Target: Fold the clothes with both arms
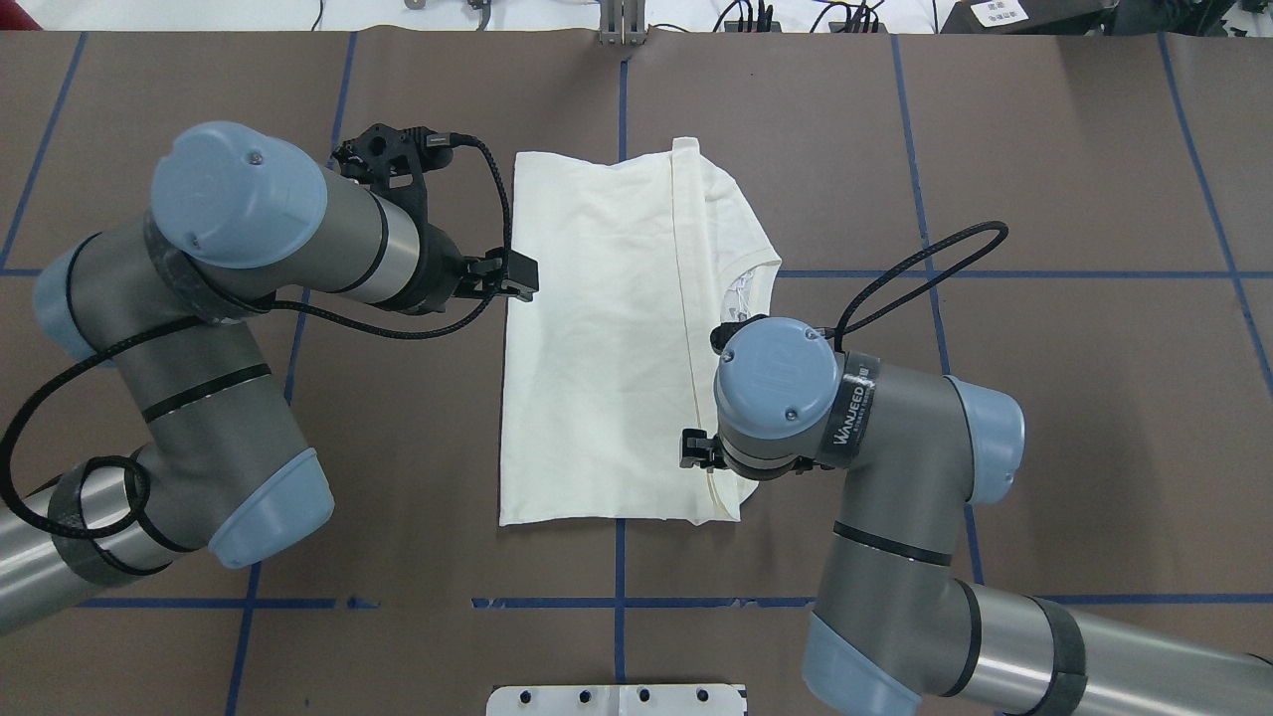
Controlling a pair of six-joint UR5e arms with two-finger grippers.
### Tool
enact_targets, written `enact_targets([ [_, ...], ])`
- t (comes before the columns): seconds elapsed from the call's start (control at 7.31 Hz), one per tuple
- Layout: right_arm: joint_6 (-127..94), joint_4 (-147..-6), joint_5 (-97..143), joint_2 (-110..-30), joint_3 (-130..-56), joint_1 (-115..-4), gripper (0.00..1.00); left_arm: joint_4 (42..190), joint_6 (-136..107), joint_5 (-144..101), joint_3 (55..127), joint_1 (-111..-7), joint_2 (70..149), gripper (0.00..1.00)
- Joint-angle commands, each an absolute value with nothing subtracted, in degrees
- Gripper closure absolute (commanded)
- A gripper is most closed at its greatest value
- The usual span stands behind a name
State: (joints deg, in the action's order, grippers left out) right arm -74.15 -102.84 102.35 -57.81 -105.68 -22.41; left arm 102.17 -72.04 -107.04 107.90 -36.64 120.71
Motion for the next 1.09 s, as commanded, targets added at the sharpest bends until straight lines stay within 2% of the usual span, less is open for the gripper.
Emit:
enact_targets([
  [0.0,-72.78,-102.92,102.74,-54.85,-100.48,-21.97,0.0,102.22,-71.98,-106.88,108.11,-36.39,120.06,0.0],
  [0.96,-71.02,-104.58,105.82,-54.76,-97.74,-21.97,0.0,102.83,-71.89,-107.05,107.4,-36.39,119.97,0.0],
])
